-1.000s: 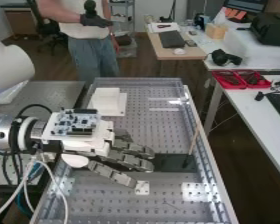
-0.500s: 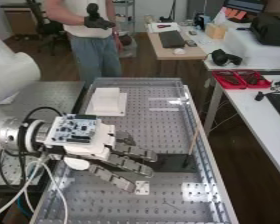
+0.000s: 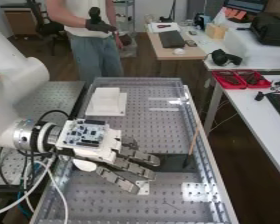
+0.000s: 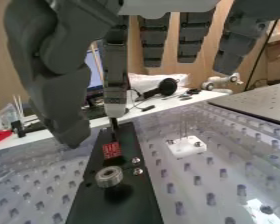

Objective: Grab the bearing and place it in the white container

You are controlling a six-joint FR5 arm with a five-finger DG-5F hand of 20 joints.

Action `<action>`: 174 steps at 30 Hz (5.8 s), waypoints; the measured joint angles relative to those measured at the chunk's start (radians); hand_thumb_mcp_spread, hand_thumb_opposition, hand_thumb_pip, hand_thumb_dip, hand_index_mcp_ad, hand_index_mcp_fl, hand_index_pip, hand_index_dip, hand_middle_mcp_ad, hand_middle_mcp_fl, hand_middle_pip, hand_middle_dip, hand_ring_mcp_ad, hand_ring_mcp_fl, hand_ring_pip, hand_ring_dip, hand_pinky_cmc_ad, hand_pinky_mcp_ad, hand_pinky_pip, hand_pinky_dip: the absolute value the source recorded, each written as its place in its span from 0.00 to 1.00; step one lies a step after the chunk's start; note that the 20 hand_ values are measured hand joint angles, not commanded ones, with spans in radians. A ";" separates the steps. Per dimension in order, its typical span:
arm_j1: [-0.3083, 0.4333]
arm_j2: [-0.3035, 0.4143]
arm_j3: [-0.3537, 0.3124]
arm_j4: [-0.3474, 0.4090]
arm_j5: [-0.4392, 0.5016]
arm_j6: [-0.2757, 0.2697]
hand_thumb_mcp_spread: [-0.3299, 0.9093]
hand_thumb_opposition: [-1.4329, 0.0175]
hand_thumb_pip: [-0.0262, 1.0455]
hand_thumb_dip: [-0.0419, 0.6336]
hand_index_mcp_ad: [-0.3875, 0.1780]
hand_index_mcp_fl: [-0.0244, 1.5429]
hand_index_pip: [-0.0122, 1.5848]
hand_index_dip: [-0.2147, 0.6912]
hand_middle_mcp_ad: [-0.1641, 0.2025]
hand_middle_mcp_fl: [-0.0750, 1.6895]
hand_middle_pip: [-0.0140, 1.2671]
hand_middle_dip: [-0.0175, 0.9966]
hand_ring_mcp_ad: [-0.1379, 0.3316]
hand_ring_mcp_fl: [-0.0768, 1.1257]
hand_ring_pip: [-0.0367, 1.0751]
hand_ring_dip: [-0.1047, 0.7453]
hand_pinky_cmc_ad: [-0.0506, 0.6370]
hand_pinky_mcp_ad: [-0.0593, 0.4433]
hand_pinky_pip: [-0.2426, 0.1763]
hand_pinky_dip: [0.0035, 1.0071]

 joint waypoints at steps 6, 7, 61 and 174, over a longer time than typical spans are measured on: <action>0.003 -0.006 -0.005 0.005 -0.006 -0.010 0.60 0.40 0.60 0.53 0.50 0.09 0.77 0.43 0.65 0.05 0.11 0.20 0.64 0.07 0.13 0.21 0.60 0.74 0.40 0.19; 0.003 -0.007 -0.006 0.007 -0.007 -0.012 0.60 0.40 0.60 0.53 0.50 0.09 0.77 0.43 0.65 0.05 0.11 0.20 0.64 0.07 0.13 0.21 0.60 0.74 0.40 0.19; -0.011 -0.066 0.058 -0.049 -0.068 -0.102 0.65 0.40 0.51 0.53 0.50 0.10 0.85 0.57 0.64 0.06 0.11 0.22 0.60 0.07 0.13 0.21 0.60 0.74 0.44 0.19; -0.011 -0.095 0.080 -0.064 -0.082 -0.145 0.63 0.41 0.52 0.53 0.48 0.16 0.86 0.51 0.63 0.08 0.11 0.22 0.57 0.07 0.12 0.21 0.60 0.70 0.47 0.19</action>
